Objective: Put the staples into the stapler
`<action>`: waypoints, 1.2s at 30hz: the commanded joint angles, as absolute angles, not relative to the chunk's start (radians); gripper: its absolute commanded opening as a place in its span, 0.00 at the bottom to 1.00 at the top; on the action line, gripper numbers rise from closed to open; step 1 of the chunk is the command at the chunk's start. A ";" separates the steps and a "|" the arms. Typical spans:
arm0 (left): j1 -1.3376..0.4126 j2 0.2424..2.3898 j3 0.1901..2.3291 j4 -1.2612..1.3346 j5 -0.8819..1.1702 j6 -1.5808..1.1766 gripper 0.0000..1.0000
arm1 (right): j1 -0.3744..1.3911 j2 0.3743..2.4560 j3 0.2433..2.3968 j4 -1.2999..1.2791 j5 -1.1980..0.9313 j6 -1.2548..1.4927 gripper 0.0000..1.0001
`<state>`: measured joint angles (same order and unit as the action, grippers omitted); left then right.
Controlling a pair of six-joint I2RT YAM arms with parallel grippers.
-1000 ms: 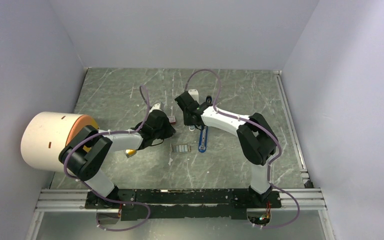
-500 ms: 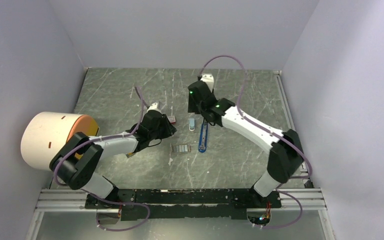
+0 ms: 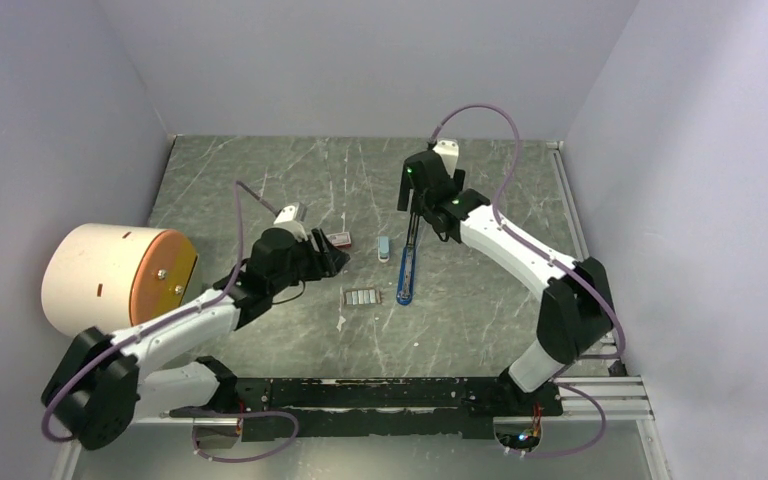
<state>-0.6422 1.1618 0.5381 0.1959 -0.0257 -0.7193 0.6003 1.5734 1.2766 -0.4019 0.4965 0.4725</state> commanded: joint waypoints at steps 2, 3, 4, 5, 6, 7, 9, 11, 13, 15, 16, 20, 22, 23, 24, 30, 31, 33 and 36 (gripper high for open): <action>-0.635 1.002 0.495 0.083 0.002 -0.642 0.65 | 0.568 1.670 1.363 -0.398 0.484 0.464 0.77; -0.635 0.975 0.488 0.065 0.002 -0.634 0.65 | 0.566 1.685 1.373 -0.394 0.476 0.462 0.75; -0.635 0.957 0.482 0.051 0.002 -0.630 0.65 | 0.565 1.703 1.383 -0.393 0.474 0.462 0.73; -0.634 0.941 0.476 0.039 0.002 -0.627 0.65 | 0.562 1.722 1.395 -0.394 0.474 0.462 0.71; -0.635 0.930 0.468 0.034 0.002 -0.624 0.65 | 0.560 1.740 1.405 -0.396 0.477 0.462 0.70; -0.634 0.918 0.460 0.035 0.002 -0.621 0.65 | 0.558 1.757 1.416 -0.398 0.482 0.462 0.67; -0.635 0.914 0.441 0.052 0.008 -0.622 0.65 | 0.553 1.784 1.434 -0.405 0.494 0.468 0.61; -0.635 0.924 0.425 0.077 0.031 -0.632 0.65 | 0.551 1.795 1.439 -0.397 0.504 0.464 0.51; -0.634 0.949 0.413 0.107 0.062 -0.644 0.65 | 0.551 1.789 1.427 -0.367 0.505 0.452 0.48; -0.635 0.986 0.413 0.137 0.114 -0.651 0.64 | 0.549 1.794 1.429 -0.359 0.512 0.449 0.48; -0.635 1.008 0.417 0.151 0.135 -0.654 0.64 | 0.549 1.800 1.436 -0.367 0.511 0.448 0.48; -0.638 1.092 0.436 0.187 0.185 -0.671 0.62 | 0.549 1.828 1.453 -0.388 0.484 0.440 0.41; -0.639 1.122 0.446 0.201 0.208 -0.676 0.62 | 0.549 1.834 1.458 -0.396 0.460 0.433 0.32; -0.640 1.138 0.451 0.206 0.218 -0.682 0.62 | 0.549 1.835 1.463 -0.405 0.450 0.431 0.28; -0.645 1.156 0.452 0.224 0.232 -0.694 0.62 | 0.549 1.833 1.467 -0.410 0.446 0.431 0.25; -0.740 1.309 0.526 0.334 0.322 -0.736 0.63 | 0.549 1.779 1.467 -0.388 0.467 0.405 0.21; -0.754 1.338 0.546 0.342 0.321 -0.737 0.63 | 0.549 1.771 1.465 -0.379 0.468 0.395 0.21; -0.773 1.395 0.583 0.365 0.316 -0.737 0.59 | 0.550 1.745 1.447 -0.346 0.460 0.367 0.21; -0.787 1.490 0.638 0.371 0.273 -0.715 0.54 | 0.544 1.726 1.421 -0.301 0.434 0.305 0.21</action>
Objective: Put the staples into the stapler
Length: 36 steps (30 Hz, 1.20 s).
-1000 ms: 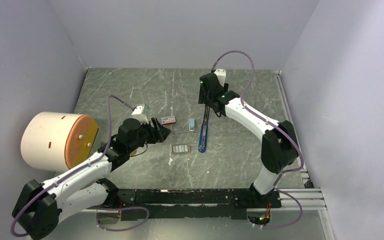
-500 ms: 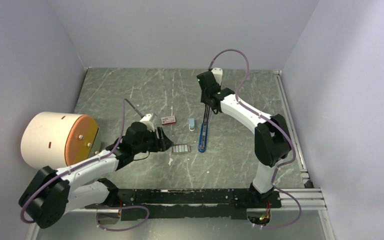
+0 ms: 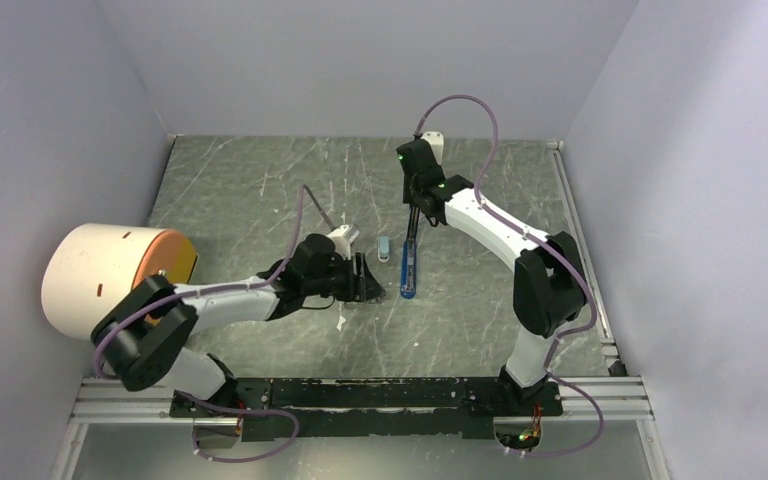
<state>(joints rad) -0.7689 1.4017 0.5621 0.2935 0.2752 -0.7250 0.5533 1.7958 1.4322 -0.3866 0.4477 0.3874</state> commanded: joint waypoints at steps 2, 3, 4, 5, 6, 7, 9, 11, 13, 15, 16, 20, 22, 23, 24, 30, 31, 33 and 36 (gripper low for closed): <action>-0.787 1.557 0.689 0.333 0.249 -0.704 0.50 | 0.542 1.724 1.416 -0.295 0.431 0.283 0.21; -0.787 1.588 0.709 0.326 0.250 -0.700 0.49 | 0.540 1.725 1.416 -0.297 0.428 0.275 0.21; -0.787 1.614 0.722 0.331 0.256 -0.704 0.47 | 0.538 1.728 1.415 -0.298 0.427 0.275 0.21; -0.787 1.642 0.728 0.353 0.264 -0.713 0.47 | 0.537 1.727 1.411 -0.299 0.425 0.276 0.21; -0.787 1.659 0.733 0.371 0.272 -0.728 0.47 | 0.537 1.727 1.405 -0.293 0.419 0.279 0.21; -0.787 1.674 0.736 0.386 0.278 -0.738 0.47 | 0.535 1.726 1.399 -0.288 0.416 0.281 0.21; -0.787 1.695 0.742 0.404 0.267 -0.760 0.48 | 0.532 1.731 1.394 -0.293 0.413 0.296 0.21; -0.787 1.711 0.745 0.416 0.242 -0.777 0.48 | 0.529 1.737 1.394 -0.306 0.411 0.310 0.21; -0.788 1.724 0.752 0.423 0.221 -0.790 0.48 | 0.526 1.737 1.387 -0.312 0.408 0.322 0.21; -0.789 1.741 0.761 0.426 0.194 -0.799 0.46 | 0.525 1.733 1.375 -0.310 0.408 0.332 0.21; -0.791 1.750 0.763 0.430 0.177 -0.803 0.43 | 0.523 1.730 1.370 -0.309 0.409 0.338 0.21; -0.799 1.790 0.738 0.531 0.135 -0.806 0.34 | 0.522 1.722 1.355 -0.306 0.408 0.349 0.21; -0.802 1.822 0.749 0.550 0.147 -0.804 0.31 | 0.523 1.717 1.350 -0.305 0.410 0.353 0.20; -0.804 1.838 0.755 0.560 0.154 -0.803 0.30 | 0.522 1.713 1.344 -0.304 0.409 0.355 0.20; -0.806 1.852 0.761 0.567 0.161 -0.801 0.29 | 0.522 1.709 1.339 -0.300 0.408 0.356 0.20; -0.820 1.913 0.781 0.621 0.192 -0.808 0.31 | 0.523 1.685 1.304 -0.296 0.382 0.364 0.20; -0.821 1.921 0.785 0.626 0.197 -0.811 0.32 | 0.523 1.684 1.299 -0.296 0.377 0.367 0.20; -0.825 1.935 0.799 0.624 0.197 -0.812 0.32 | 0.523 1.680 1.293 -0.294 0.369 0.372 0.20; -0.831 1.952 0.823 0.580 0.179 -0.805 0.29 | 0.523 1.677 1.290 -0.296 0.362 0.374 0.20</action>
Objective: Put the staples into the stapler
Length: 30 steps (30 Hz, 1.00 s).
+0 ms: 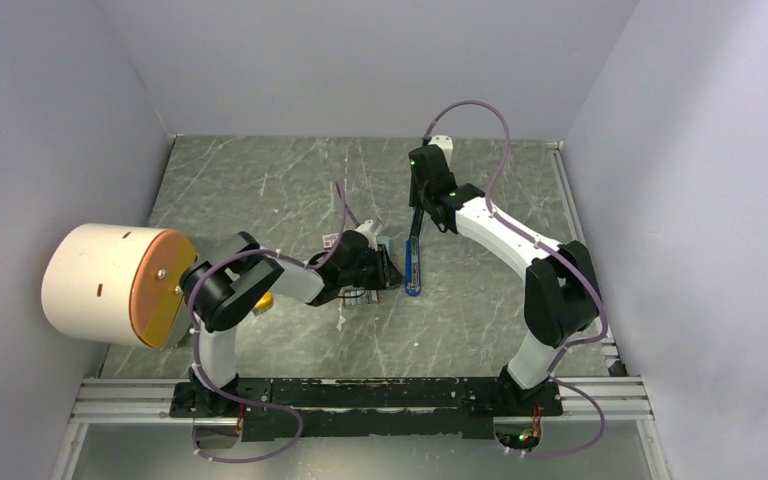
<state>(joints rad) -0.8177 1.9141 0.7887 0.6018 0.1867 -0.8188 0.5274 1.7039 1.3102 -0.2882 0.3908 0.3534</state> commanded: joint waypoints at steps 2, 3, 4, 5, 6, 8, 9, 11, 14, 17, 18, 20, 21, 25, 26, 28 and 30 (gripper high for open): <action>-0.833 1.964 0.837 0.563 0.177 -0.803 0.27 | 0.523 1.674 1.288 -0.299 0.358 0.377 0.20; -0.832 1.969 0.840 0.562 0.179 -0.802 0.26 | 0.523 1.672 1.286 -0.299 0.354 0.379 0.20; -0.834 1.973 0.842 0.562 0.181 -0.802 0.26 | 0.524 1.671 1.283 -0.299 0.351 0.381 0.20; -0.835 1.979 0.844 0.560 0.184 -0.798 0.26 | 0.524 1.668 1.281 -0.299 0.347 0.383 0.20; -0.837 1.986 0.852 0.550 0.185 -0.793 0.26 | 0.525 1.667 1.277 -0.299 0.344 0.386 0.20; -0.842 2.018 0.883 0.500 0.179 -0.772 0.26 | 0.526 1.668 1.271 -0.300 0.334 0.388 0.20; -0.844 2.028 0.891 0.488 0.174 -0.765 0.24 | 0.526 1.670 1.270 -0.303 0.332 0.393 0.20; -0.846 2.044 0.891 0.481 0.162 -0.764 0.21 | 0.529 1.667 1.265 -0.309 0.330 0.398 0.20; -0.848 2.067 0.901 0.440 0.139 -0.765 0.18 | 0.540 1.652 1.253 -0.328 0.333 0.417 0.20; -0.851 2.087 0.902 0.418 0.119 -0.775 0.16 | 0.561 1.617 1.243 -0.374 0.355 0.473 0.18; -0.852 2.094 0.902 0.407 0.110 -0.782 0.16 | 0.571 1.603 1.229 -0.373 0.361 0.489 0.18; -0.853 2.107 0.900 0.398 0.099 -0.789 0.15 | 0.584 1.589 1.215 -0.388 0.363 0.513 0.19; -0.853 2.112 0.898 0.397 0.092 -0.790 0.14 | 0.591 1.586 1.212 -0.404 0.365 0.527 0.18; -0.854 2.120 0.877 0.423 0.081 -0.785 0.14 | 0.611 1.571 1.184 -0.449 0.382 0.567 0.18; -0.854 2.119 0.868 0.437 0.079 -0.785 0.14 | 0.618 1.564 1.172 -0.459 0.391 0.578 0.18; -0.854 2.118 0.862 0.439 0.077 -0.782 0.15 | 0.624 1.543 1.139 -0.458 0.401 0.596 0.18; -0.853 2.118 0.860 0.439 0.073 -0.779 0.15 | 0.631 1.525 1.108 -0.451 0.408 0.611 0.18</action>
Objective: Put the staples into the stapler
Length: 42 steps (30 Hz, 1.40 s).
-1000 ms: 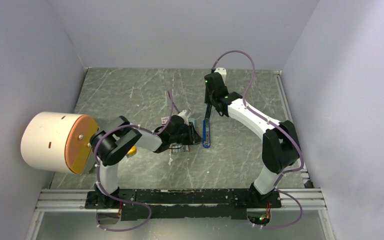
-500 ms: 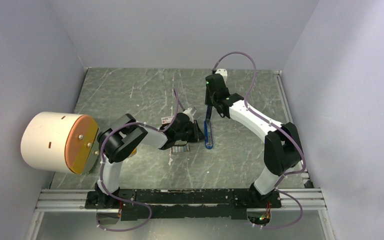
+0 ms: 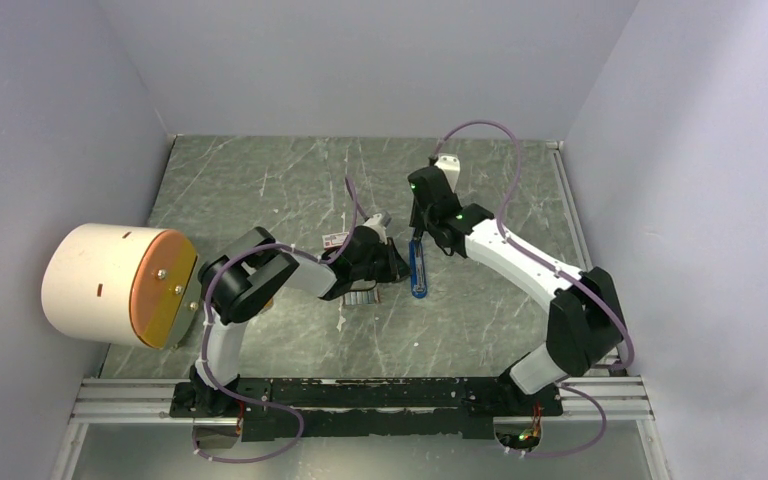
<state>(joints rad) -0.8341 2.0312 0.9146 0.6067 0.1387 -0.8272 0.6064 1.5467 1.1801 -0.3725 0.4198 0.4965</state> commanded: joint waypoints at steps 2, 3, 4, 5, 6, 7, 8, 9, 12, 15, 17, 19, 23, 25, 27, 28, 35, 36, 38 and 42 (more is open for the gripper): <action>-0.854 2.118 0.860 0.438 0.068 -0.777 0.15 | 0.644 1.510 1.084 -0.440 0.429 0.619 0.16; -0.854 2.120 0.863 0.435 0.068 -0.776 0.15 | 0.652 1.507 1.071 -0.435 0.441 0.620 0.15; -0.854 2.122 0.866 0.430 0.068 -0.774 0.15 | 0.657 1.505 1.064 -0.436 0.451 0.623 0.15; -0.855 2.125 0.869 0.425 0.069 -0.772 0.15 | 0.662 1.505 1.059 -0.436 0.460 0.626 0.14; -0.855 2.127 0.872 0.418 0.069 -0.770 0.15 | 0.666 1.505 1.051 -0.435 0.470 0.629 0.13; -0.855 2.129 0.875 0.415 0.068 -0.769 0.15 | 0.669 1.505 1.047 -0.436 0.478 0.634 0.13; -0.857 2.132 0.877 0.411 0.067 -0.768 0.15 | 0.673 1.505 1.042 -0.434 0.481 0.638 0.13; -0.857 2.136 0.879 0.404 0.065 -0.766 0.15 | 0.676 1.503 1.037 -0.432 0.484 0.641 0.12; -0.858 2.142 0.885 0.388 0.059 -0.765 0.15 | 0.693 1.485 1.014 -0.413 0.499 0.652 0.12; -0.858 2.148 0.893 0.373 0.055 -0.768 0.15 | 0.702 1.458 0.979 -0.389 0.511 0.659 0.11; -0.859 2.151 0.899 0.364 0.053 -0.769 0.15 | 0.703 1.435 0.943 -0.358 0.516 0.662 0.11; -0.858 2.155 0.906 0.354 0.052 -0.767 0.15 | 0.706 1.404 0.906 -0.322 0.521 0.662 0.11; -0.860 2.165 0.912 0.350 0.054 -0.769 0.15 | 0.707 1.377 0.855 -0.267 0.511 0.665 0.11; -0.860 2.169 0.914 0.350 0.055 -0.769 0.15 | 0.710 1.370 0.831 -0.248 0.503 0.669 0.11; -0.861 2.170 0.914 0.350 0.057 -0.770 0.15 | 0.714 1.370 0.817 -0.241 0.497 0.674 0.11; -0.860 2.170 0.916 0.349 0.057 -0.770 0.15 | 0.716 1.374 0.813 -0.241 0.494 0.676 0.11; -0.860 2.145 0.889 0.383 0.051 -0.785 0.15 | 0.742 1.391 0.765 -0.253 0.477 0.707 0.12; -0.860 2.133 0.876 0.399 0.047 -0.789 0.15 | 0.744 1.398 0.758 -0.251 0.475 0.712 0.12; -0.860 2.105 0.849 0.436 0.042 -0.790 0.15 | 0.752 1.410 0.749 -0.253 0.475 0.716 0.12; -0.860 2.040 0.808 0.471 0.021 -0.798 0.16 | 0.756 1.466 0.760 -0.291 0.481 0.732 0.12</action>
